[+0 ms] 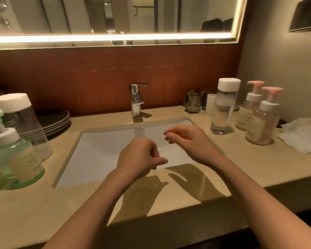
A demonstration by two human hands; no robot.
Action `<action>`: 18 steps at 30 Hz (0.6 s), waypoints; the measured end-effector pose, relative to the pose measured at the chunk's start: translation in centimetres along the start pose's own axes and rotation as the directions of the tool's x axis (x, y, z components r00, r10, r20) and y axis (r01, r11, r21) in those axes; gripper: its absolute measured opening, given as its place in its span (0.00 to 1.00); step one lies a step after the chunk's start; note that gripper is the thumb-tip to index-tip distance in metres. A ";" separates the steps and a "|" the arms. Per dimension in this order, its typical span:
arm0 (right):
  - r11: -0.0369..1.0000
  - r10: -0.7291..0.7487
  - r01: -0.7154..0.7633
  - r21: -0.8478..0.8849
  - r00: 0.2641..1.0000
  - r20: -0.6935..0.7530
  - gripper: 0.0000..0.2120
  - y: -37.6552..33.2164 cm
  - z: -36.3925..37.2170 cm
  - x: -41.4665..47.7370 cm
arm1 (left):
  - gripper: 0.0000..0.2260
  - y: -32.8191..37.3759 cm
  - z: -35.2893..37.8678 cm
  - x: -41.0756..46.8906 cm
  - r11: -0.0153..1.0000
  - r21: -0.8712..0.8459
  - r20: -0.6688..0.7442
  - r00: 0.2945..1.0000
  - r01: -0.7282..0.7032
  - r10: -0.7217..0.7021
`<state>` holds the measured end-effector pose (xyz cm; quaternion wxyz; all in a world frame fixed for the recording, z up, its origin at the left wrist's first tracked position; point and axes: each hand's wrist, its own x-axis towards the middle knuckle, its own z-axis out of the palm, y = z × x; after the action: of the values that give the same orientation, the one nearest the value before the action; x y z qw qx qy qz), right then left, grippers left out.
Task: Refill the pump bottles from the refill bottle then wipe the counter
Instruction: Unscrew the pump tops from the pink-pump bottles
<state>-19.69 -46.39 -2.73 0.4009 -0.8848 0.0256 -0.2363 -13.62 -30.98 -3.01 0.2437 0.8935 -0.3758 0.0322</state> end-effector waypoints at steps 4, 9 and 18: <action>0.997 0.080 -0.081 -0.014 0.993 -0.082 0.09 2.4 -3.3 -1.5 | 0.14 2.9 2.5 2.1 0.991 -0.099 0.000 0.996 -0.091 0.091; 0.981 0.186 -0.193 -0.008 0.959 -0.215 0.09 5.8 -6.9 -2.6 | 0.17 6.3 5.8 5.5 0.961 -0.236 0.016 0.988 -0.144 0.152; 0.939 0.326 -0.337 0.069 0.807 -0.492 0.17 11.8 -11.1 -0.3 | 0.14 9.4 10.5 14.5 0.856 -0.516 0.106 0.990 -0.030 0.098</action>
<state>-23.16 -62.04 -5.02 0.4062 -0.7801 0.2840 -0.3819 -10.99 -50.95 -4.94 0.4469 0.7836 -0.4151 -0.1183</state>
